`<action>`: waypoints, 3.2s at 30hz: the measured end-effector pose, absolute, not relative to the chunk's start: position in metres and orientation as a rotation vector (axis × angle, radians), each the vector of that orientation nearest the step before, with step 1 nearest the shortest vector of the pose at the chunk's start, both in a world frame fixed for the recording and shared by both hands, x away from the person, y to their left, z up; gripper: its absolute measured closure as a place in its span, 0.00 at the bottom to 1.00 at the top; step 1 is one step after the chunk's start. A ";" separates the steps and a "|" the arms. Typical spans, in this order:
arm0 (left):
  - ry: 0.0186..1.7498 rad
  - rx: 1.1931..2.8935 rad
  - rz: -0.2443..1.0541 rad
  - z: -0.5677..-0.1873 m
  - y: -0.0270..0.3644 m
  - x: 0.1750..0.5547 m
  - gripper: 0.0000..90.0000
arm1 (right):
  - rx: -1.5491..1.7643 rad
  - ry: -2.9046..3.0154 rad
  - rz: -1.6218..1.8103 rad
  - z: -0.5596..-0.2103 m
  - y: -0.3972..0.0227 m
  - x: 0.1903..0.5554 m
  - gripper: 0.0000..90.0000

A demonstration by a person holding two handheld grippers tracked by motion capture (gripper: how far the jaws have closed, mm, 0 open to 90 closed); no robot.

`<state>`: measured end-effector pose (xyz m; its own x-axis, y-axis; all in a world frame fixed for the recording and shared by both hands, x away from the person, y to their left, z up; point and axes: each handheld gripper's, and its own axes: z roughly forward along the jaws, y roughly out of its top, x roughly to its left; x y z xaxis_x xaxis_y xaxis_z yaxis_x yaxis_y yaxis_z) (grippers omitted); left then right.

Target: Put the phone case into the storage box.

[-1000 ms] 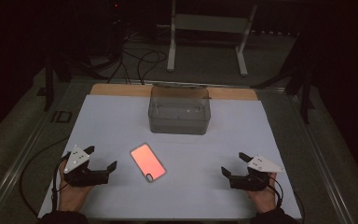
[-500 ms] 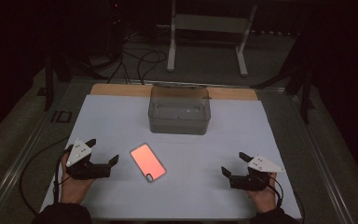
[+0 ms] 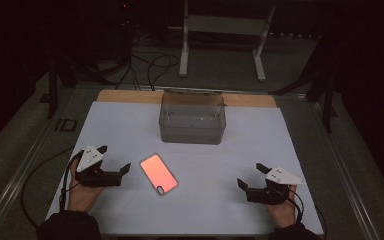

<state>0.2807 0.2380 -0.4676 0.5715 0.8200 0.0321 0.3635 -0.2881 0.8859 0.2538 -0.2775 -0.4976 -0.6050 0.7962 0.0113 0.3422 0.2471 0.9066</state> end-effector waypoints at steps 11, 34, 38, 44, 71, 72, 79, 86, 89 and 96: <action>0.941 1.914 0.614 -0.469 0.232 0.292 0.01 | 1.034 2.075 1.326 -0.498 -0.277 0.254 0.11; 0.911 2.004 0.583 -0.474 0.219 0.313 0.01 | 1.026 2.085 1.326 -0.498 -0.277 0.254 0.11; 0.904 2.023 0.579 -0.474 0.218 0.316 0.01 | 1.025 2.085 1.324 -0.498 -0.276 0.254 0.11; 0.899 2.045 0.566 -0.472 0.214 0.323 0.01 | 1.027 2.086 1.322 -0.498 -0.276 0.254 0.11; 0.947 2.117 0.509 -0.480 0.204 0.345 0.05 | 1.020 2.090 1.321 -0.498 -0.276 0.255 0.11; 0.943 2.126 0.518 -0.480 0.204 0.345 0.07 | 1.020 2.091 1.321 -0.498 -0.276 0.255 0.11; 0.957 2.149 0.494 -0.483 0.198 0.351 0.10 | 1.019 2.092 1.321 -0.498 -0.276 0.255 0.11; 0.967 2.209 0.452 -0.491 0.190 0.357 0.16 | 1.018 2.094 1.319 -0.499 -0.276 0.255 0.11; 0.974 2.223 0.434 -0.494 0.188 0.359 0.18 | 1.018 2.095 1.318 -0.499 -0.276 0.255 0.11; 0.958 2.239 0.388 -0.495 0.186 0.363 0.31 | 1.019 2.095 1.315 -0.499 -0.275 0.255 0.11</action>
<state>0.3627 0.1857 -0.4955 0.6875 0.7261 0.0118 0.5293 -0.5121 0.6765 0.2550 -0.2753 -0.4989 -0.6187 0.7856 0.0022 0.3435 0.2680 0.9001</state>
